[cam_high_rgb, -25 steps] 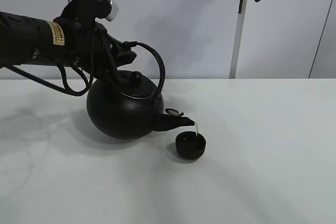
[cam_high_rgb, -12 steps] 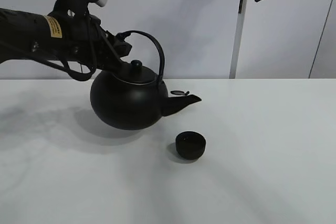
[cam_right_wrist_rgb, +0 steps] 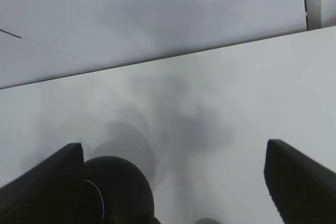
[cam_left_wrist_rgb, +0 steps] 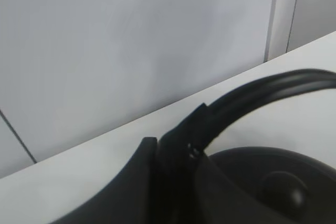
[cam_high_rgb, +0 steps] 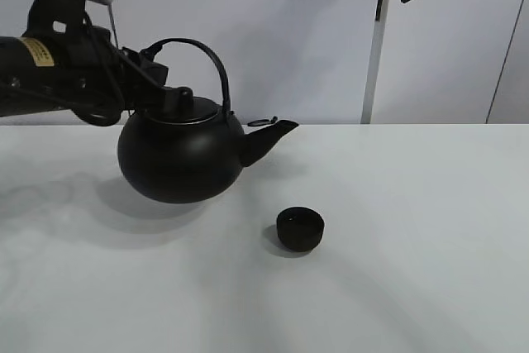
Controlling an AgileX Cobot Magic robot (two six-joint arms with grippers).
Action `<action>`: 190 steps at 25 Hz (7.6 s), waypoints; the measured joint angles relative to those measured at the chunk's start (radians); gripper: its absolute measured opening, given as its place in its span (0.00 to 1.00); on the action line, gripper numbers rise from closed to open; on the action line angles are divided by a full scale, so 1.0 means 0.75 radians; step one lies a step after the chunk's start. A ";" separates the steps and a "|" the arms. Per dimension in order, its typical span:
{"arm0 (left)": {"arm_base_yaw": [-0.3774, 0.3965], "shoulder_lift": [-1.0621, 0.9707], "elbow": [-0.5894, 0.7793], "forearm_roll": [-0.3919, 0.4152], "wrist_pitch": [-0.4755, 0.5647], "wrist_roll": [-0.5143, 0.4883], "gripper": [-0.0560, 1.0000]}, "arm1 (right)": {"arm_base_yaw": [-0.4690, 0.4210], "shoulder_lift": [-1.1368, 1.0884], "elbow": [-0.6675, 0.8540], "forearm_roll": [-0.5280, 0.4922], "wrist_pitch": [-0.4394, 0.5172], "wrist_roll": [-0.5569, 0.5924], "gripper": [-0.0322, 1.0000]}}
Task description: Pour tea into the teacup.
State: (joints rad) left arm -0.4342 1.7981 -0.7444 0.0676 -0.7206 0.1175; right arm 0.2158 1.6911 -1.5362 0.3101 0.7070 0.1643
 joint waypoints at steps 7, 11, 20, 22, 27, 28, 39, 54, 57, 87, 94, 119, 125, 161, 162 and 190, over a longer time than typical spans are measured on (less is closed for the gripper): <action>0.000 -0.013 0.156 -0.140 -0.181 0.026 0.15 | 0.000 0.000 0.000 0.000 0.000 0.000 0.65; 0.000 -0.013 0.233 -0.178 -0.239 0.027 0.15 | 0.000 0.000 0.000 0.000 0.000 0.000 0.65; 0.000 -0.013 0.333 -0.172 -0.326 0.006 0.15 | 0.000 0.000 0.000 0.000 0.000 0.000 0.65; 0.000 -0.013 0.346 -0.161 -0.338 -0.011 0.15 | 0.000 0.000 0.000 0.000 0.000 0.000 0.65; 0.000 -0.013 0.384 -0.132 -0.354 -0.041 0.15 | 0.000 0.000 0.000 0.000 0.000 0.000 0.65; 0.000 -0.013 0.385 -0.122 -0.351 -0.041 0.15 | 0.000 0.000 0.000 0.000 0.000 0.000 0.65; 0.000 -0.020 0.386 -0.079 -0.342 -0.049 0.15 | 0.000 0.000 0.000 0.000 0.000 0.000 0.65; 0.000 0.099 0.384 -0.069 -0.450 -0.135 0.15 | 0.000 0.000 0.000 0.000 0.000 0.000 0.65; 0.000 0.099 0.384 -0.068 -0.452 -0.136 0.15 | 0.000 0.000 0.000 0.000 0.000 0.000 0.65; -0.003 0.023 0.575 -0.068 -0.557 -0.144 0.51 | 0.000 0.000 0.000 0.000 0.000 0.000 0.65; -0.003 -0.067 0.639 -0.078 -0.560 -0.140 0.53 | 0.000 0.000 0.000 0.000 0.000 0.000 0.65; -0.001 -0.758 -0.132 -0.090 1.373 -0.377 0.66 | 0.000 0.000 0.000 0.000 0.000 0.000 0.65; -0.001 -0.710 -0.644 -0.257 1.995 -0.347 0.71 | 0.000 0.000 0.000 0.000 0.000 0.000 0.65; 0.064 -0.211 -0.950 -0.736 2.315 -0.243 0.71 | 0.000 0.018 0.000 0.016 0.328 -0.046 0.65; 0.064 -0.211 -0.950 -0.732 2.315 -0.243 0.71 | 0.000 0.018 0.000 0.016 0.338 -0.046 0.65; 0.064 -0.211 -0.950 -0.684 2.327 -0.247 0.71 | 0.029 0.018 0.106 0.023 0.361 -0.076 0.65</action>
